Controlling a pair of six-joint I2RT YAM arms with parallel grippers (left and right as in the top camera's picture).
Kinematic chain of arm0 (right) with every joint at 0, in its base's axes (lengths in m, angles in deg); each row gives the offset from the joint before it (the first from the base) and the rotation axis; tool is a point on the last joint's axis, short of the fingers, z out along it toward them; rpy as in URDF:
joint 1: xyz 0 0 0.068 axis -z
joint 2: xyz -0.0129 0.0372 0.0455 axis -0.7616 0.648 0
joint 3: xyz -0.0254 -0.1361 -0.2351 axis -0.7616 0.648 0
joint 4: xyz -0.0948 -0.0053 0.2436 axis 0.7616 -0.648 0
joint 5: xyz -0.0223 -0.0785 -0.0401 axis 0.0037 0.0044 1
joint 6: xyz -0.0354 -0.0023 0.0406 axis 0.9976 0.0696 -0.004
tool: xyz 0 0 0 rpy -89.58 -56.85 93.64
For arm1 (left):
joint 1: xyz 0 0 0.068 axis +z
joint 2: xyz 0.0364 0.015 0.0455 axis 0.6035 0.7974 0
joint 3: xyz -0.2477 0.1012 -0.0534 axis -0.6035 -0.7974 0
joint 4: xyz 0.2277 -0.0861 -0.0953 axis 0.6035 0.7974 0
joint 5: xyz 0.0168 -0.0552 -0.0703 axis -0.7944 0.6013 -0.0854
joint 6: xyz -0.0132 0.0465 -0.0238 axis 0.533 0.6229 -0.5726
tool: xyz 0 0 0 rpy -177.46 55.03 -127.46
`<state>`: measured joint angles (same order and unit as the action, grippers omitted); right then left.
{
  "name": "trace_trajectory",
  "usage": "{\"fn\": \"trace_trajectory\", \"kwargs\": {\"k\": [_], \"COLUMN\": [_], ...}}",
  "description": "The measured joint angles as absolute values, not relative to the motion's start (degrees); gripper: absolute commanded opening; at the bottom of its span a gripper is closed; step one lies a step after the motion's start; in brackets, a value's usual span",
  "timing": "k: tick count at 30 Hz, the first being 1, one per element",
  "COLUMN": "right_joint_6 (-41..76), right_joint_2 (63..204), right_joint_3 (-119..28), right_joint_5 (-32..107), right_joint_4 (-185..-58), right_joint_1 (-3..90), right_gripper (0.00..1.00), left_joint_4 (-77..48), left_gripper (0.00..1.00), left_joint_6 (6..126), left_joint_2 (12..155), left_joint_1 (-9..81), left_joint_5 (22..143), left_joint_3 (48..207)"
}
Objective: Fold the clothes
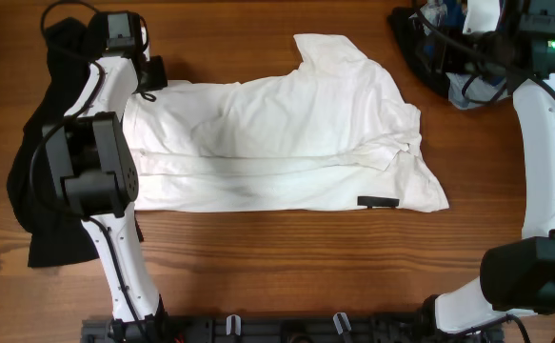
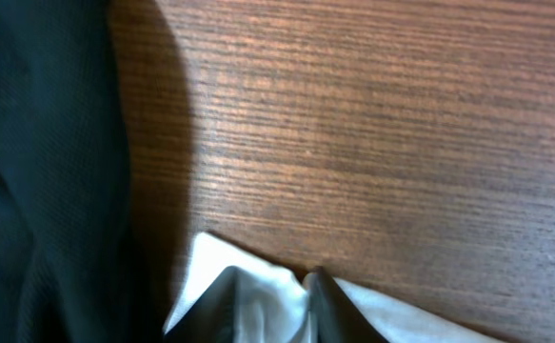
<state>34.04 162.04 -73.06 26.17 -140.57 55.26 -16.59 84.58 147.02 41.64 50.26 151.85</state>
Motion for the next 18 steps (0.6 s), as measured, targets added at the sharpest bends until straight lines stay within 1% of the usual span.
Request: {"fn": "trace_trajectory", "kwargs": {"k": [2, 4, 5, 8, 10, 11, 12, 13, 16, 18], "right_joint_6": [33.39, 32.56, 32.21, 31.62, 31.57, 31.68, 31.77, 32.21, 32.71, 32.49], "right_joint_2": [162.07, 162.28, 162.63, 164.91, 167.11, 168.36, 171.68, 173.37, 179.53, 184.14], "right_joint_3": [-73.06, -73.06, -73.06, -73.06, -73.08, -73.08, -73.08, -73.08, -73.08, -73.08], "right_joint_5": [26.2, 26.22, 26.24, 27.24, 29.41, 30.7, 32.88, 34.02, 36.42, 37.36], "right_joint_4": [-137.3, -133.38, -131.31, -125.34, -121.78, -119.83, -116.92, -115.9, -110.85, -107.92], "right_joint_1": [55.26, 55.02, 54.76, 52.88, 51.0, 50.01, 47.67, 46.67, 43.96, 43.02], "right_gripper": [0.46, 0.36, 0.34, 0.34, 0.39, 0.45, 0.56, 0.59, 0.65, 0.67], "left_joint_4": [-16.88, -16.81, -16.77, -15.72, -14.93, -14.1, -13.05, -11.56, -8.64, -6.8], "left_gripper": [0.04, 0.04, 0.04, 0.04, 0.04, 0.04, 0.04, 0.04, 0.04, 0.04], "left_joint_6": [83.99, 83.44, 83.31, 83.07, 82.87, 82.59, 82.2, 81.61, 80.1, 79.38], "left_joint_2": [147.11, 147.11, 147.11, 147.11, 147.11, 146.95, 146.76, 146.39, 145.49, 144.42], "left_joint_1": [41.66, 41.74, 41.74, 41.74, 41.74, 41.74, 41.74, 41.74, 41.74, 41.72], "left_joint_5": [49.75, 49.67, 49.58, 49.16, 49.14, 49.08, 48.94, 48.9, 48.77, 48.77], "left_joint_3": [151.85, 151.87, 151.87, 152.13, 152.29, 152.39, 152.39, 152.37, 152.22, 152.07]}}
